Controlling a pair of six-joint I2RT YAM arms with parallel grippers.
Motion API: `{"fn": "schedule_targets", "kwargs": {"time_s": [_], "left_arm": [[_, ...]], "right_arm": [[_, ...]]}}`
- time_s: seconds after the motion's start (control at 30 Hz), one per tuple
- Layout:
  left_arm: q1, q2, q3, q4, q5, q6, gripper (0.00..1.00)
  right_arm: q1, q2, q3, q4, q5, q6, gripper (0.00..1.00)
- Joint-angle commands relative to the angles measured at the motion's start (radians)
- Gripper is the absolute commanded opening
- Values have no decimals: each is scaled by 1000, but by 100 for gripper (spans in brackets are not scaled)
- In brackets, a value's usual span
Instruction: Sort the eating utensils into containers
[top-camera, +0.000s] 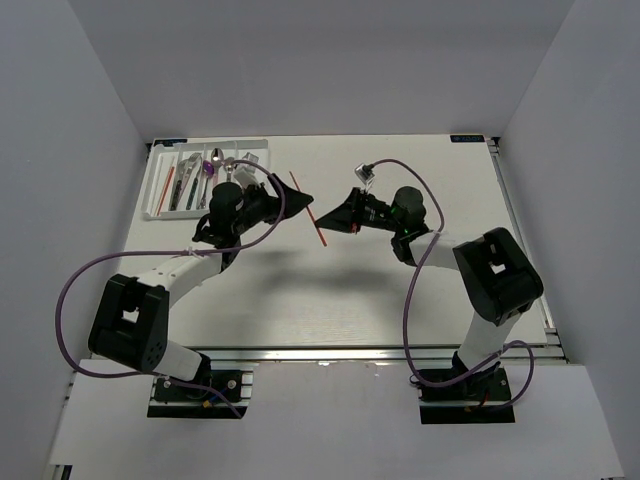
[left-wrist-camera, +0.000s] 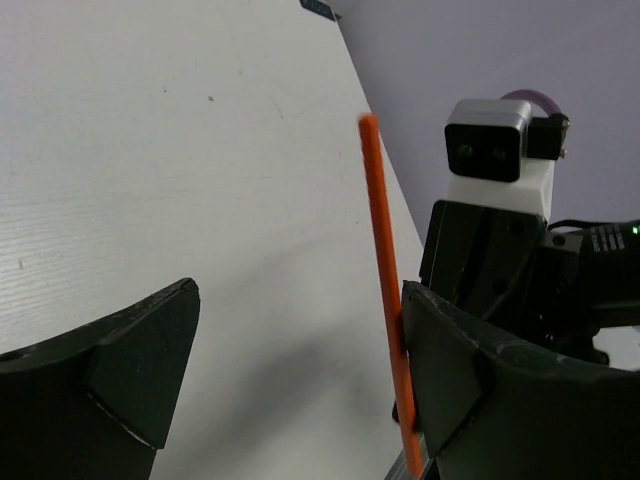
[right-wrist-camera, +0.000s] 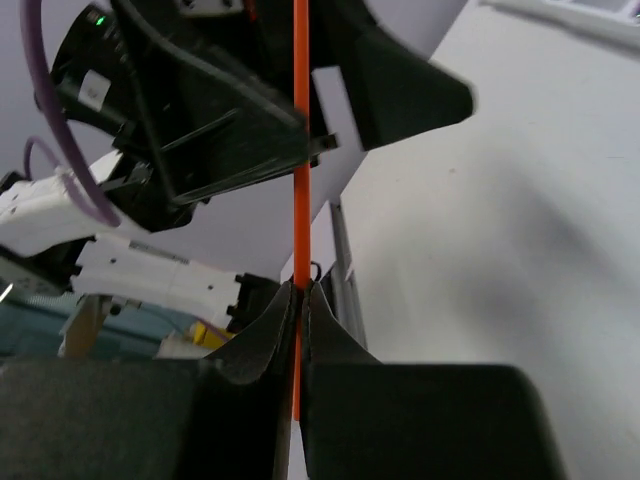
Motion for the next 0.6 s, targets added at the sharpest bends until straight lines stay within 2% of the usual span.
{"fn": "schedule_targets", "kwargs": {"time_s": [0.0, 0.07, 0.1, 0.17, 0.2, 0.3, 0.33, 0.37, 0.4, 0.43, 0.47, 0.5, 0.53, 0.57], "left_arm": [[4, -3, 34, 71, 18, -20, 89], [4, 2, 33, 93, 28, -43, 81], [4, 2, 30, 111, 41, -51, 71], [4, 4, 28, 121, 53, -63, 57], [4, 5, 30, 122, 59, -64, 37], [4, 10, 40, 101, 76, -55, 7], [4, 14, 69, 76, 76, -26, 0], [7, 19, 98, 24, 61, 13, 0], [8, 27, 138, -148, 30, 138, 0], [10, 31, 239, -259, -113, 215, 0], [10, 40, 290, -466, -224, 297, 0], [10, 51, 335, -544, -348, 361, 0], [11, 89, 376, -606, -495, 483, 0], [17, 117, 460, -660, -765, 541, 0]], "right_arm": [[39, -13, 75, 121, -45, 65, 0], [54, -11, 100, 72, -36, 34, 0], [56, -10, 120, 46, -22, 22, 0], [58, -3, 134, 6, -14, 2, 0], [58, 1, 138, -4, -5, 0, 0], [58, 10, 167, -82, 21, -44, 0], [56, 10, 163, -102, 27, -52, 12], [42, 7, 155, -103, 30, -63, 84], [29, -8, 141, -116, 42, -63, 89], [-6, -19, 105, -137, 56, -66, 89], [-25, -32, 85, -219, 72, -99, 89], [-45, -68, 68, -282, 119, -133, 89], [-76, -91, 52, -357, 154, -176, 89], [-82, -114, 39, -437, 193, -230, 89]]}}
